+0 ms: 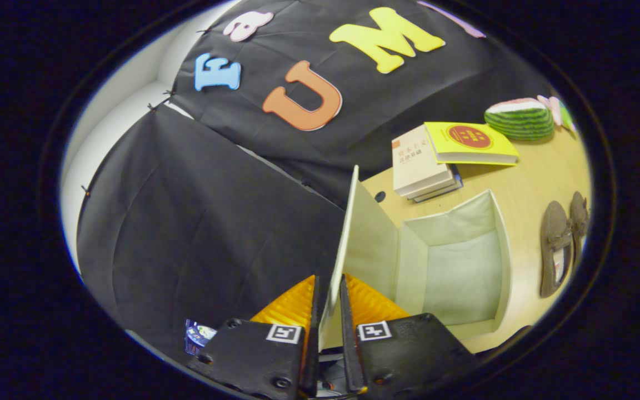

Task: Open the storage box then place both shoes into the box .Put the left shoe in first, then the right shoe, with the right side of both shoes facing outward in a uniform manner.

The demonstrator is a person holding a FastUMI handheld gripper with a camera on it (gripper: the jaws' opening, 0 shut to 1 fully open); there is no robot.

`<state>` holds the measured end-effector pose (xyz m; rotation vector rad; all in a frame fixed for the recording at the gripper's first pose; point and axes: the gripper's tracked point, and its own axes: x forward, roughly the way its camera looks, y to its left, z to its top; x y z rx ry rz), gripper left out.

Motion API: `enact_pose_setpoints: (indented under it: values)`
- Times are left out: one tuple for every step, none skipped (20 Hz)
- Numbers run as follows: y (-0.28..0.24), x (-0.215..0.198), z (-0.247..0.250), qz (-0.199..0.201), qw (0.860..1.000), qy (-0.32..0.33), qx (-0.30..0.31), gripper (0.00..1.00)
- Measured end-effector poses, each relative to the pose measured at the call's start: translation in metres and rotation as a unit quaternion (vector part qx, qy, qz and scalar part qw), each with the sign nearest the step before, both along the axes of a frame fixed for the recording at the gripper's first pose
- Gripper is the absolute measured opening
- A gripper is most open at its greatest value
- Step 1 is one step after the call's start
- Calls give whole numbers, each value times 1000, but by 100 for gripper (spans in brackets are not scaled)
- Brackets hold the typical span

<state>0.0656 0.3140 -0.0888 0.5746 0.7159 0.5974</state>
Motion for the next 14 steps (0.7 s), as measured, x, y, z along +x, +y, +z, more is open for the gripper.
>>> enact_pose_setpoints:
  values:
    - [5,0,5,3,1000,-12,-4,38]
    - [6,0,9,3,1000,-23,-11,52]
    - [7,2,10,3,999,-36,-21,66]
    - [8,2,13,4,999,-44,-29,81]
    - [11,1,15,5,998,-49,-29,95]
    - [13,0,17,7,998,-50,-25,95]
    - [17,-1,17,11,999,-48,-22,95]
    - [20,-2,17,14,999,-44,-18,94]
    - [24,-2,18,16,999,-41,-15,95]
    - [27,-4,18,20,999,-41,-14,95]
    - [30,-5,20,24,999,-44,-14,95]
    - [35,-6,22,28,998,-49,-15,95]
    - [39,-7,23,34,998,-53,-16,95]
    - [43,-9,24,40,997,-56,-18,95]
